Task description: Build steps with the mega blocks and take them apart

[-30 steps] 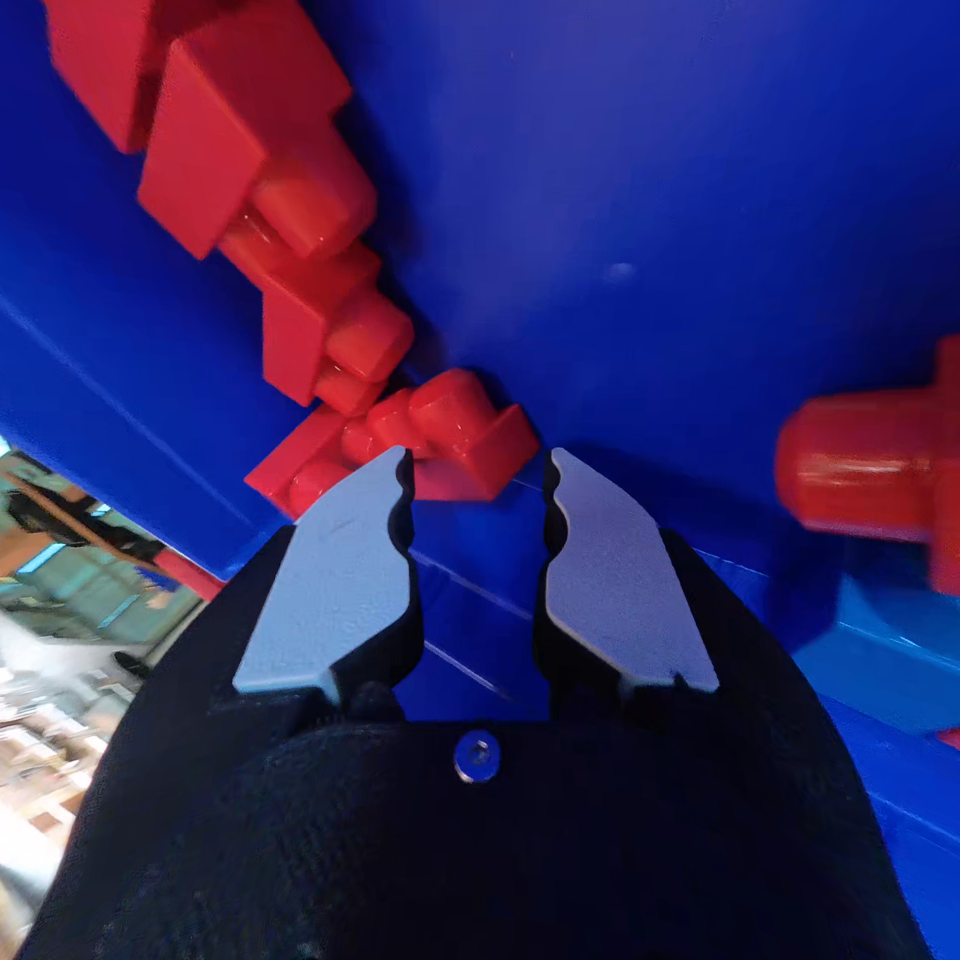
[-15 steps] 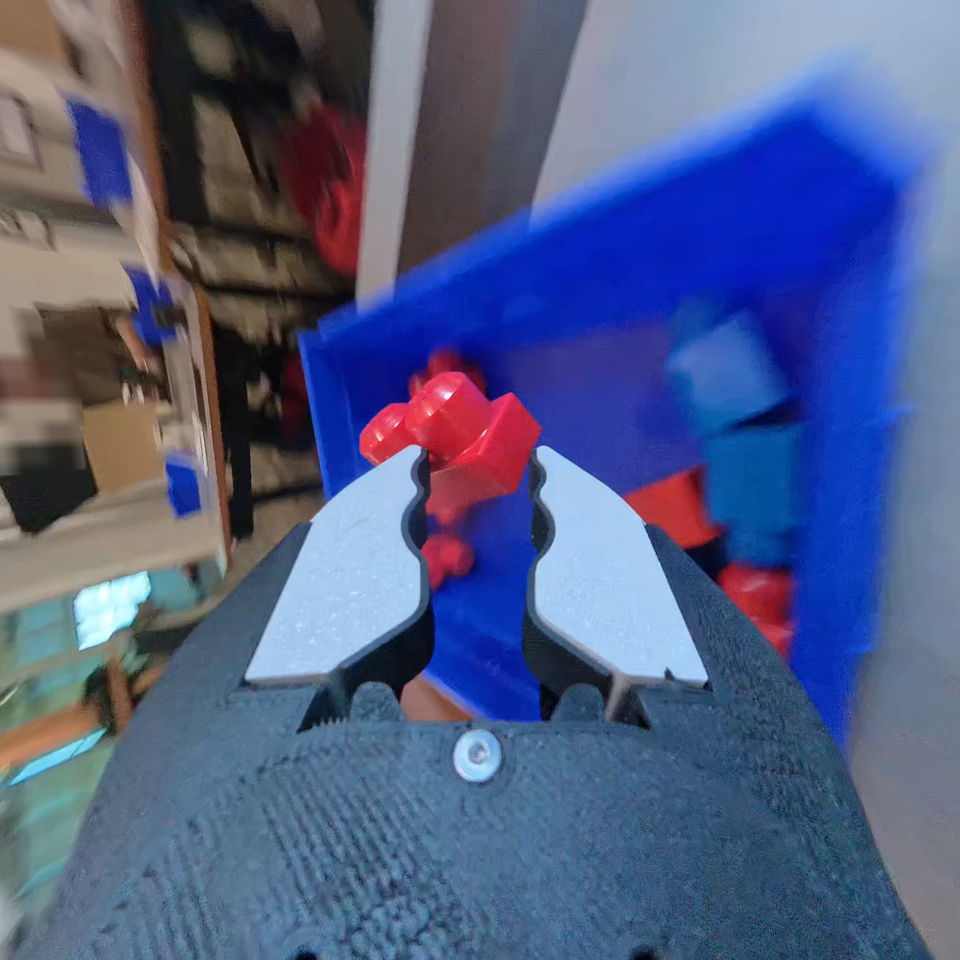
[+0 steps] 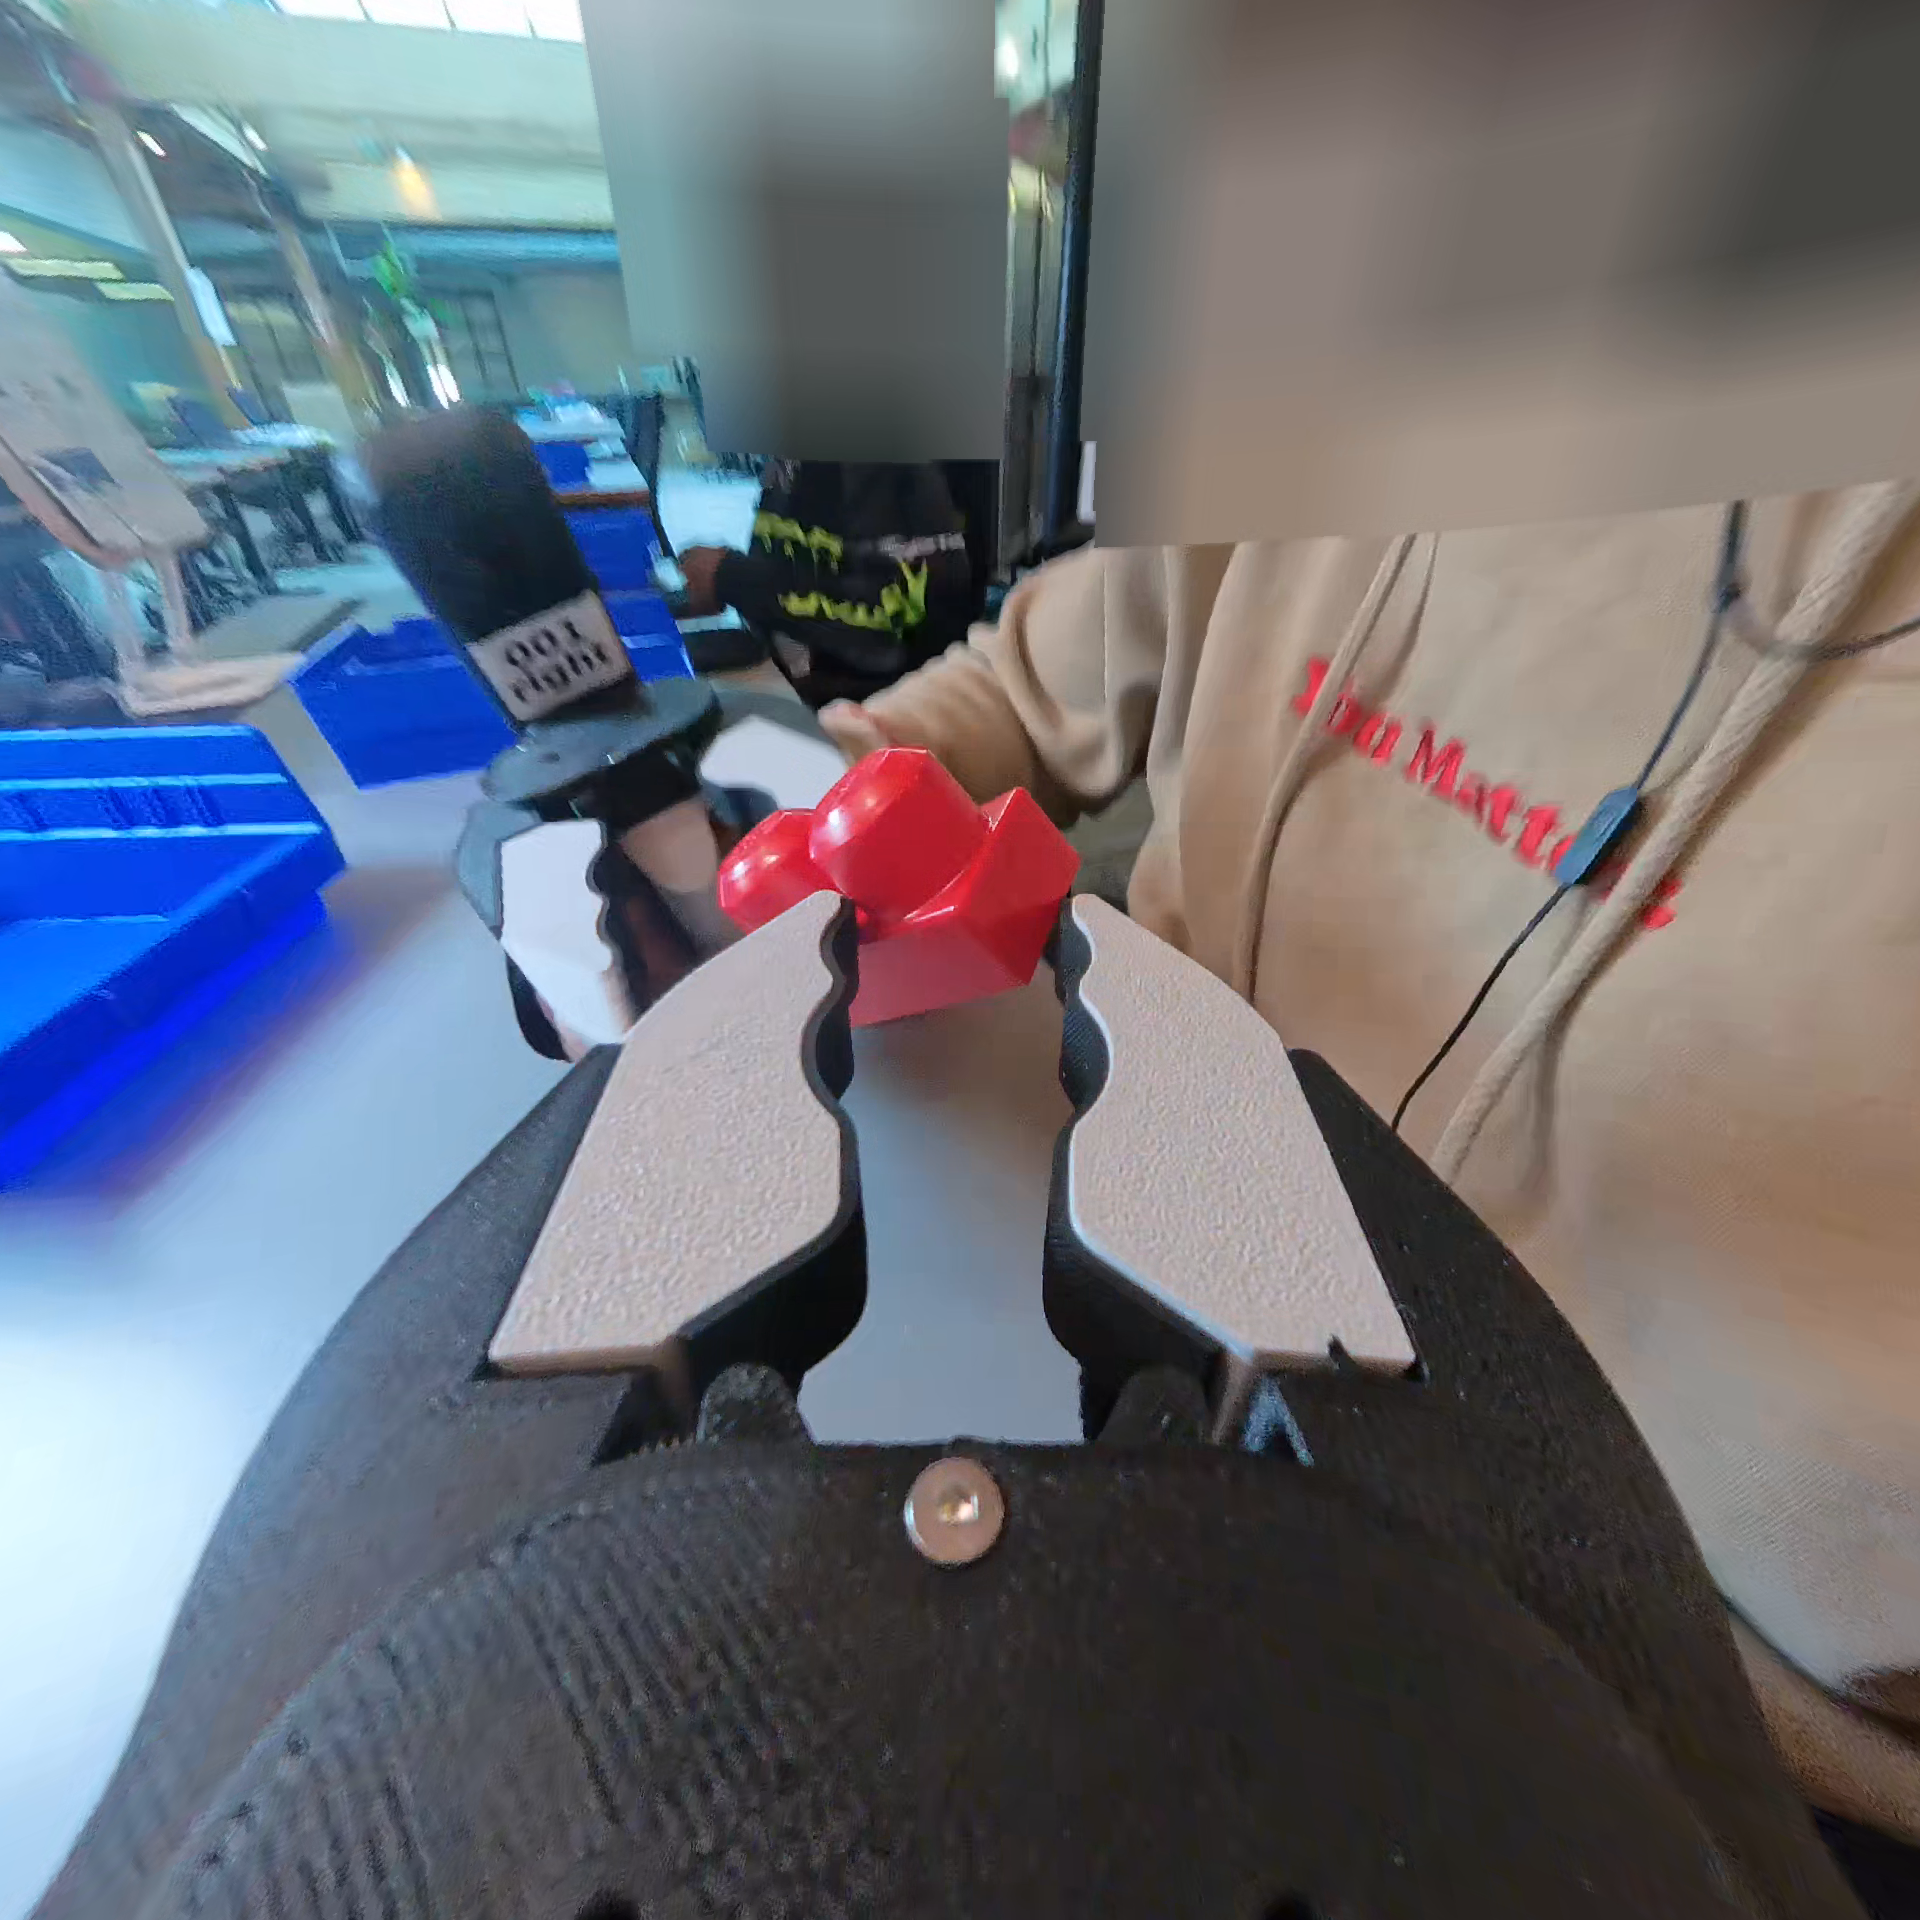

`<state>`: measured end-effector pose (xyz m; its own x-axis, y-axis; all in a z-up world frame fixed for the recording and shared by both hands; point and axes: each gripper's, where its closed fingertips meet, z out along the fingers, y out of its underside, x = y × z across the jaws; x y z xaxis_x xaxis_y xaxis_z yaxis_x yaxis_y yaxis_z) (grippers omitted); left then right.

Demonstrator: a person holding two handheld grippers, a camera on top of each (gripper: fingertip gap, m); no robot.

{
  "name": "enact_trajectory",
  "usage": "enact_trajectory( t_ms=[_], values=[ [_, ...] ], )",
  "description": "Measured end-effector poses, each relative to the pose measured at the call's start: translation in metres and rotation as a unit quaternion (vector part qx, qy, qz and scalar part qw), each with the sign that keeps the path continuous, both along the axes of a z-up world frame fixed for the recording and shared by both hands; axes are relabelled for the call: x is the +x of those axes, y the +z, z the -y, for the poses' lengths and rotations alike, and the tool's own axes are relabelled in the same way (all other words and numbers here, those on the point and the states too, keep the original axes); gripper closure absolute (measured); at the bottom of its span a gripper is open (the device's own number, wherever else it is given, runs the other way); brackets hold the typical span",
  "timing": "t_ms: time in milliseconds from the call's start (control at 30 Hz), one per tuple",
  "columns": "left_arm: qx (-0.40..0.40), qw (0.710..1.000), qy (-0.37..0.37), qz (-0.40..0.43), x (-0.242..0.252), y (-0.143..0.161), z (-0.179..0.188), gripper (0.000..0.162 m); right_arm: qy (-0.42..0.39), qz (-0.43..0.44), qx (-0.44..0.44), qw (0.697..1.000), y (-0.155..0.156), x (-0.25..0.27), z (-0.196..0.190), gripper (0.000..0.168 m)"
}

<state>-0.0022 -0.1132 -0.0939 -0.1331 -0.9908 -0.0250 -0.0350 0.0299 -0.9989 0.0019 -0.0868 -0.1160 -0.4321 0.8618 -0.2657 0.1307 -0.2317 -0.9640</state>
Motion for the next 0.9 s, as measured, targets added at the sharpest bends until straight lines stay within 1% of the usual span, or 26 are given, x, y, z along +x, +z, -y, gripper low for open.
enact_trajectory(
  t_ms=[33, 67, 100, 133, 167, 200, 267, 333, 400, 467, 567, 600, 633, 700, 767, 833, 900],
  values=[
    [0.010, 1.000, -0.002, -0.018, 0.005, -0.010, 0.000, 0.125, 0.030, 0.003, -0.023, 0.999, 0.001, 0.000, 0.010, 0.120],
    [0.013, 1.000, 0.000, -0.025, 0.008, -0.015, -0.001, 0.125, 0.054, 0.017, -0.037, 0.998, -0.002, -0.001, 0.018, 0.127],
    [0.003, 1.000, -0.011, -0.025, 0.007, -0.017, 0.002, 0.126, 0.061, 0.030, -0.037, 0.997, -0.006, -0.002, 0.020, 0.128],
    [-0.005, 1.000, -0.005, -0.028, 0.004, -0.018, -0.001, 0.127, 0.052, 0.036, -0.029, 0.998, -0.008, -0.003, 0.017, 0.130],
    [0.003, 0.999, 0.017, -0.031, -0.001, -0.018, -0.009, 0.129, 0.033, 0.037, -0.020, 0.999, -0.010, -0.004, 0.011, 0.131],
    [0.014, 0.998, 0.044, -0.039, -0.010, -0.019, -0.019, 0.134, 0.013, 0.040, -0.010, 0.999, -0.011, -0.004, 0.003, 0.131],
    [0.005, 0.993, 0.098, -0.066, -0.033, -0.020, -0.040, 0.123, -0.040, 0.069, 0.037, 0.996, -0.023, -0.003, -0.018, 0.131],
    [-0.001, 0.979, 0.179, -0.094, -0.064, -0.019, -0.067, 0.113, -0.104, 0.143, 0.128, 0.976, -0.054, 0.000, -0.044, 0.131],
    [0.027, 0.946, 0.300, -0.117, -0.111, -0.010, -0.102, 0.115, -0.160, 0.218, 0.188, 0.944, -0.083, 0.005, -0.068, 0.131],
    [0.017, 0.910, 0.401, -0.107, -0.164, 0.015, -0.127, 0.117, -0.194, 0.259, 0.201, 0.925, -0.101, 0.007, -0.083, 0.131],
    [-0.038, 0.867, 0.496, -0.031, -0.239, 0.065, -0.149, 0.127, -0.224, 0.286, 0.213, 0.907, -0.114, 0.008, -0.097, 0.131],
    [-0.057, 0.854, 0.517, -0.022, -0.262, 0.075, -0.157, 0.128, -0.238, 0.288, 0.228, 0.899, -0.115, 0.008, -0.103, 0.129],
    [-0.074, 0.840, 0.537, -0.031, -0.284, 0.079, -0.166, 0.128, -0.253, 0.287, 0.238, 0.892, -0.114, 0.008, -0.109, 0.124],
    [-0.115, 0.800, 0.582, -0.085, -0.327, 0.067, -0.189, 0.127, -0.271, 0.276, 0.233, 0.892, -0.108, 0.008, -0.113, 0.119],
    [-0.169, 0.751, 0.620, -0.153, -0.364, 0.041, -0.211, 0.126, -0.281, 0.251, 0.210, 0.902, -0.097, 0.007, -0.114, 0.119],
    [-0.237, 0.697, 0.626, -0.259, -0.391, -0.004, -0.221, 0.117, -0.294, 0.230, 0.193, 0.907, -0.087, 0.009, -0.117, 0.119],
    [-0.312, 0.642, 0.605, -0.353, -0.406, -0.048, -0.218, 0.109, -0.306, 0.218, 0.183, 0.909, -0.081, 0.012, -0.120, 0.121]
  ],
)
